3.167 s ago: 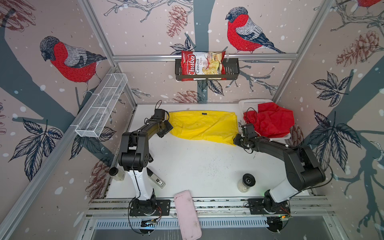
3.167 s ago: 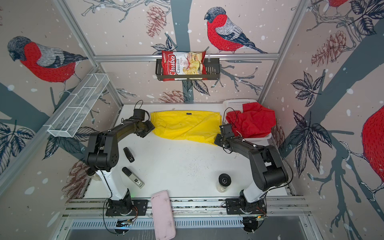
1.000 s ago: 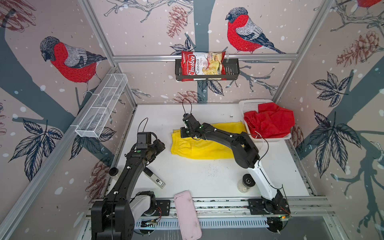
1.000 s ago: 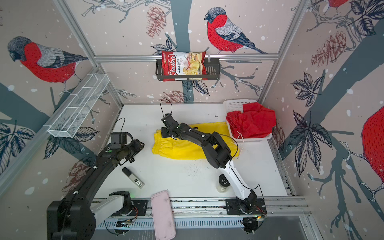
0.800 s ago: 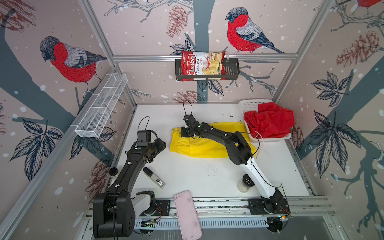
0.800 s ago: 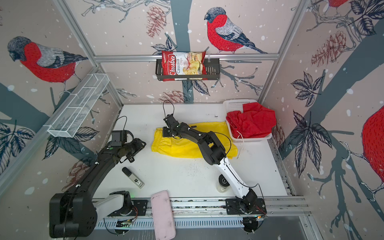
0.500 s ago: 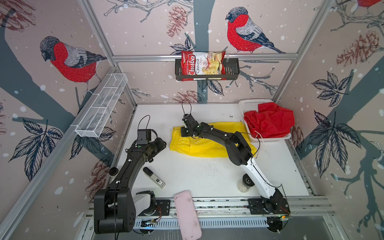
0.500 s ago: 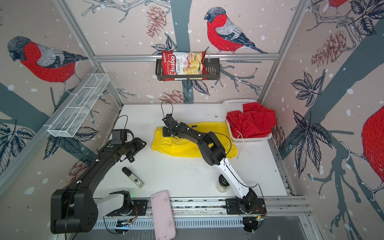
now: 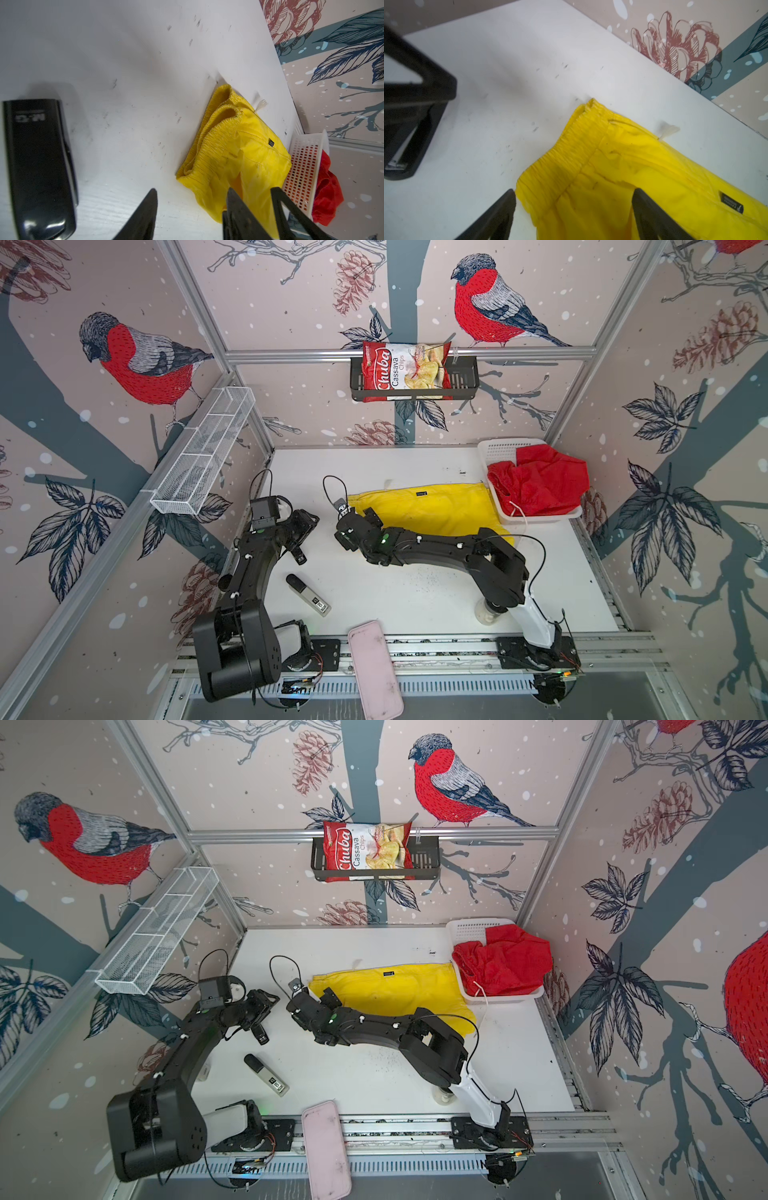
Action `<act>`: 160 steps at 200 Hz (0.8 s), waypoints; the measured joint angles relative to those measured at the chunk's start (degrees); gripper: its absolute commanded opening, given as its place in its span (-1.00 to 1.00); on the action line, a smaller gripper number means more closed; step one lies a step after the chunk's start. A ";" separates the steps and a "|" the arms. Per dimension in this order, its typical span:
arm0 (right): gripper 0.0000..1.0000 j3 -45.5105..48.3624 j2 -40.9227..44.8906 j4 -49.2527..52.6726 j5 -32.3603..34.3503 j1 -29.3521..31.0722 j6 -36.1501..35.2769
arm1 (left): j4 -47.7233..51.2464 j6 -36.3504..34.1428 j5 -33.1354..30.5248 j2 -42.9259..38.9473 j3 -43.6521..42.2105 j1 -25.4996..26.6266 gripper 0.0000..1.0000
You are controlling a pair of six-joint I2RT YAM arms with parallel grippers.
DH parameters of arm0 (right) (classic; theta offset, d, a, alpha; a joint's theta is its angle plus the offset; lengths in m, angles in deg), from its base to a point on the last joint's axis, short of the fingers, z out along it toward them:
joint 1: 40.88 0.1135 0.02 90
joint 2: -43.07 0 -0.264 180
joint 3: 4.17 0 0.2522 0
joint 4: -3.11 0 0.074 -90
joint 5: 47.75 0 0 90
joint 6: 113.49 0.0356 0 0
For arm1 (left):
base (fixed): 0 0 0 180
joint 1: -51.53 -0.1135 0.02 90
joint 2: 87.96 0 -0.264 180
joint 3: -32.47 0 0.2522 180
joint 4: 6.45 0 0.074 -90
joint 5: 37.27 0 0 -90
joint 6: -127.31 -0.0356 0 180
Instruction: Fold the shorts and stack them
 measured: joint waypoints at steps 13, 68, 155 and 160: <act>0.99 0.00 -0.76 -0.33 -0.11 0.37 0.11 | 0.22 -1.01 1.46 1.66 0.15 -0.42 0.17; 0.99 -1.14 -6.58 -0.11 -3.98 1.27 2.01 | 0.76 -2.34 2.34 0.66 -0.57 -0.94 0.47; -0.72 15.23 -1.18 -15.69 -19.30 -5.11 12.79 | -6.67 2.71 4.07 -2.95 -8.44 -0.79 0.90; -0.74 16.63 -0.55 -17.07 -20.17 -5.35 13.27 | -7.30 2.91 4.04 -2.86 -9.01 -0.66 0.96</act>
